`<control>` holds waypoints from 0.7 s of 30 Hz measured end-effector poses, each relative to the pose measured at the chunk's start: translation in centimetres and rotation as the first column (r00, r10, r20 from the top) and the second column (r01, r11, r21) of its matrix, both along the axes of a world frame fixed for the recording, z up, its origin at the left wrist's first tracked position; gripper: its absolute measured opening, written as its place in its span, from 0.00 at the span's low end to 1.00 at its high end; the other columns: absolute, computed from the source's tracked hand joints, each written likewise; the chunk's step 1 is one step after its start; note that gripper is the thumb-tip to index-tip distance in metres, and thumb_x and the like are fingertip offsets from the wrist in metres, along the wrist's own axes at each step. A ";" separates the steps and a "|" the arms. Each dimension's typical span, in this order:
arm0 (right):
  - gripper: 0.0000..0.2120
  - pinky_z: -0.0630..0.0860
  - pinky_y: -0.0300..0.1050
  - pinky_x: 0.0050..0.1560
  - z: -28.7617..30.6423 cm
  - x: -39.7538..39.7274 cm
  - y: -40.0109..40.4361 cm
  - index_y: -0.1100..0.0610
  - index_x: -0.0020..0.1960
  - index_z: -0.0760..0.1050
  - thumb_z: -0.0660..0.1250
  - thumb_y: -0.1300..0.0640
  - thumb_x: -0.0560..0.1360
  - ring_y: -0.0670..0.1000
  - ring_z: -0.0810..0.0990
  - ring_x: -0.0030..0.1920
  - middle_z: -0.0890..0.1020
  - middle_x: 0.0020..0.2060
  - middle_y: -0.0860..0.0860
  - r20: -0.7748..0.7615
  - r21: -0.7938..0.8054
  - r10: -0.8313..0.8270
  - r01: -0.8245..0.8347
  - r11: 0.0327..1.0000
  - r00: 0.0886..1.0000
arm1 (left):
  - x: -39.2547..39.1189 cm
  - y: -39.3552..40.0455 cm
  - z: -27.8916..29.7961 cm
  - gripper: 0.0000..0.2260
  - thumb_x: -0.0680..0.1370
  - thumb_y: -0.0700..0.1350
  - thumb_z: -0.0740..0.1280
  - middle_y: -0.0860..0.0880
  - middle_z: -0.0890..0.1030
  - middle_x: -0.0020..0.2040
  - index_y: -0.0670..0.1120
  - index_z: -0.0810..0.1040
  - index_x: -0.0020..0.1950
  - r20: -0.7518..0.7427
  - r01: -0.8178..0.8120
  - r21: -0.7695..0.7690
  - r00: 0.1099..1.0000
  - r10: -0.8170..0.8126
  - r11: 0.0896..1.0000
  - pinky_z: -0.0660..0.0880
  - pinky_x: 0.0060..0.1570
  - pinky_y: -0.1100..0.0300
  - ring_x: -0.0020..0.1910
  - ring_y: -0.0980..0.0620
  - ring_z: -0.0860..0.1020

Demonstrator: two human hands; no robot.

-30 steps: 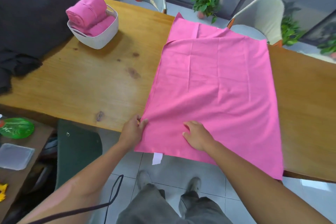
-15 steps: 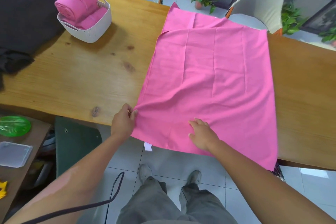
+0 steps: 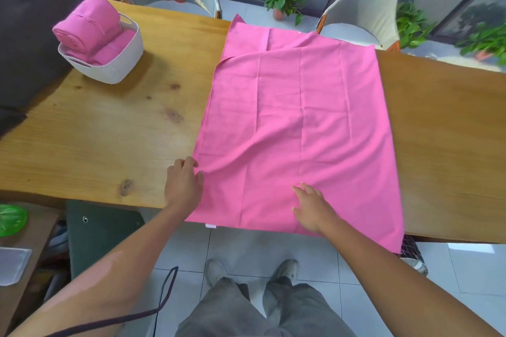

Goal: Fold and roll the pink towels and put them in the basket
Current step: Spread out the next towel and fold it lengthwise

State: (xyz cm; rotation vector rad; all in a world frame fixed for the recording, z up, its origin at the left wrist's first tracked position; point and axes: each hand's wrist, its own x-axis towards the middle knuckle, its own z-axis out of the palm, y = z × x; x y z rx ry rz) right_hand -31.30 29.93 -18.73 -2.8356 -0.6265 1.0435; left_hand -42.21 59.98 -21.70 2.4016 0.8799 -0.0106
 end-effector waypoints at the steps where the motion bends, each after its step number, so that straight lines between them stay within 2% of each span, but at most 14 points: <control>1: 0.30 0.56 0.50 0.77 0.0 0.2 -0.2 0.54 0.81 0.53 0.60 0.54 0.82 0.57 0.53 0.79 0.53 0.81 0.54 -0.007 0.003 -0.002 0.002 1.000 1.000 | 0.5 0.1 0.1 0.11 0.82 0.42 0.64 0.42 0.75 0.62 0.42 0.75 0.64 -0.008 0.003 0.006 1.000 -0.003 1.000 0.75 0.55 0.47 0.59 0.41 0.72; 6: 0.29 0.59 0.49 0.76 0.0 2.7 -0.8 0.55 0.80 0.56 0.60 0.54 0.82 0.57 0.57 0.78 0.56 0.79 0.54 -0.019 0.039 0.023 -0.022 0.999 1.000 | 2.6 0.3 0.5 0.12 0.82 0.42 0.65 0.42 0.76 0.62 0.41 0.75 0.64 0.023 0.001 -0.030 1.000 0.000 1.000 0.76 0.57 0.45 0.59 0.41 0.75; 13: 0.23 0.63 0.46 0.72 1.5 10.4 2.9 0.58 0.75 0.66 0.62 0.56 0.81 0.56 0.67 0.72 0.70 0.72 0.56 0.037 0.170 0.148 -0.152 0.974 0.988 | 5.5 1.3 0.9 0.13 0.82 0.45 0.65 0.41 0.77 0.61 0.40 0.74 0.64 0.028 -0.091 -0.036 0.995 0.092 0.995 0.75 0.58 0.46 0.57 0.41 0.76; 15: 0.22 0.65 0.46 0.70 2.1 13.0 5.1 0.59 0.74 0.68 0.62 0.57 0.81 0.57 0.69 0.71 0.72 0.70 0.57 0.071 0.207 0.178 -0.189 0.960 0.981 | 5.8 1.5 0.8 0.18 0.82 0.51 0.66 0.42 0.76 0.63 0.40 0.73 0.66 0.057 -0.130 -0.053 0.990 0.133 0.990 0.74 0.60 0.47 0.61 0.42 0.75; 18: 0.20 0.67 0.49 0.68 2.8 16.5 9.5 0.59 0.72 0.70 0.62 0.58 0.81 0.58 0.71 0.69 0.73 0.69 0.57 0.103 0.223 0.239 -0.257 0.940 0.965 | 4.6 1.5 -0.4 0.31 0.80 0.61 0.66 0.41 0.71 0.69 0.40 0.67 0.73 0.093 -0.094 -0.026 0.991 0.096 0.995 0.70 0.68 0.45 0.69 0.43 0.70; 21: 0.20 0.67 0.48 0.68 2.8 19.6 15.4 0.59 0.72 0.71 0.61 0.60 0.80 0.58 0.72 0.68 0.74 0.69 0.58 0.140 0.228 0.317 -0.342 0.912 0.938 | 2.8 1.8 -2.8 0.42 0.76 0.71 0.60 0.41 0.65 0.76 0.40 0.61 0.77 0.021 -0.027 0.042 0.999 0.026 0.999 0.62 0.75 0.42 0.75 0.43 0.64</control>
